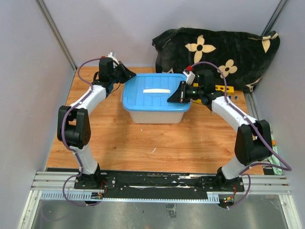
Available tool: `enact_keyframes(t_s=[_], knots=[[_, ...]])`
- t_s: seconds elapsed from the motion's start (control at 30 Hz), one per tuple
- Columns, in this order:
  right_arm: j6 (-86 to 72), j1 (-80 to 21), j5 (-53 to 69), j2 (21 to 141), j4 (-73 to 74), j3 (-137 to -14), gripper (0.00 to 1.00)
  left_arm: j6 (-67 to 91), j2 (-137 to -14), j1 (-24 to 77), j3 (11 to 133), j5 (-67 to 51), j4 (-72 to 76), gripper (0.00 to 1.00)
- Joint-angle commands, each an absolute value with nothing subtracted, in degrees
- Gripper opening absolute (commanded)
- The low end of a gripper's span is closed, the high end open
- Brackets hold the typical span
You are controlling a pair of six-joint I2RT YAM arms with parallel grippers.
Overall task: Organize the chemistry lab equipment
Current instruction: Close the lid of the storage box.
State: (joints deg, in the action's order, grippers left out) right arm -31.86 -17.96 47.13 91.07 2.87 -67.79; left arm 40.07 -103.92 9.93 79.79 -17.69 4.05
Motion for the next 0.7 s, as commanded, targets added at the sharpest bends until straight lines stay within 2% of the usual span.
enact_keyframes(t_s=[0.0,0.4,0.67], knots=[[-29.54,-17.58,49.19,92.26,6.68,-70.5,0.01,38.98,-100.15,9.93,78.34,-19.34,0.09,0.0],[-26.04,-17.71,48.8,94.54,11.34,-72.28,0.01,39.01,-84.35,11.28,74.08,-21.14,-5.74,0.0],[-25.68,-17.99,48.54,95.61,11.92,-73.89,0.01,37.5,-88.84,11.93,68.72,-21.68,-4.42,0.0]])
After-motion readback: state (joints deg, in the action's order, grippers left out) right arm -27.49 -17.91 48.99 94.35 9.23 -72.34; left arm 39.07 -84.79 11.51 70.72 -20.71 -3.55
